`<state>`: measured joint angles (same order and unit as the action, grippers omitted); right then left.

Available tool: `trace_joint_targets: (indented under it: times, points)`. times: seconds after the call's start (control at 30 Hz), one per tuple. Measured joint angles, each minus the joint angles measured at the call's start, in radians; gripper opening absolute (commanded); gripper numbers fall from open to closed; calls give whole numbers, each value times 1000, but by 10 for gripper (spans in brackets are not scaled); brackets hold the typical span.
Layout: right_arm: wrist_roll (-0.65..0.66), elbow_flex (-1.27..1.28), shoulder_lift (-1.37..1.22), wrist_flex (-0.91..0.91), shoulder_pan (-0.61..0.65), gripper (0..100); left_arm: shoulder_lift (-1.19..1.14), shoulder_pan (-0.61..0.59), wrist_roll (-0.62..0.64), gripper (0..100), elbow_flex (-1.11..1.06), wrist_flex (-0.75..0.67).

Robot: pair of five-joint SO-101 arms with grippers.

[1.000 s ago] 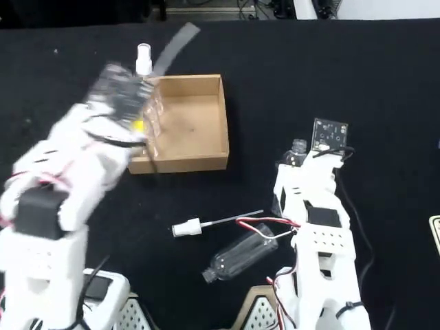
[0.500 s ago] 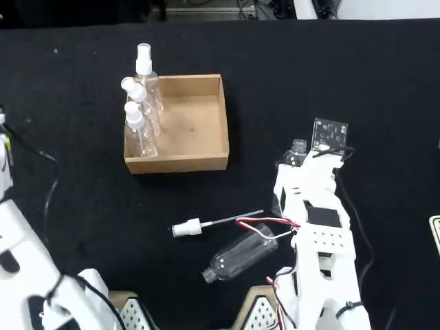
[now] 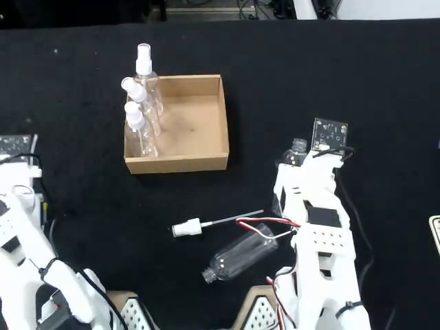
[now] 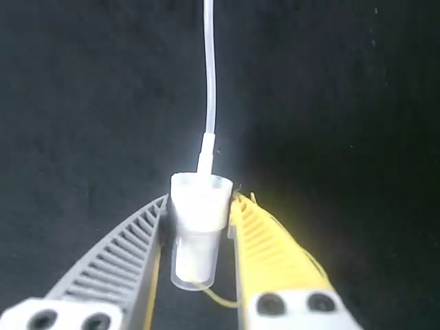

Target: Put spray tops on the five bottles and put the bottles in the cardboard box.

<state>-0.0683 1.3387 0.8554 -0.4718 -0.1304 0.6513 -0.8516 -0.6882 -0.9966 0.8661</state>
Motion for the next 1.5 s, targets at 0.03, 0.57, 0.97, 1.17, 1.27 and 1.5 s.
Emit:
trace_joint_targets:
  times: [0.03, 0.57, 0.97, 1.17, 1.27, 1.5]
  points:
    - [0, 0, 0, 0, 0, 11, 0, 2, 0, 75, -15, -3]
    - [0, 0, 0, 0, 0, 11, -8, 3, -242, 245, -83, -5]
    - [0, 0, 0, 0, 0, 11, -8, -133, -479, 245, -135, -35]
    - [0, 0, 0, 0, 0, 11, -8, -152, -437, 245, -195, -184]
    - [0, 0, 0, 0, 0, 11, -8, -160, -373, 245, -176, -199]
    - [0, 0, 0, 0, 0, 11, -11, -152, -193, 245, -80, -221]
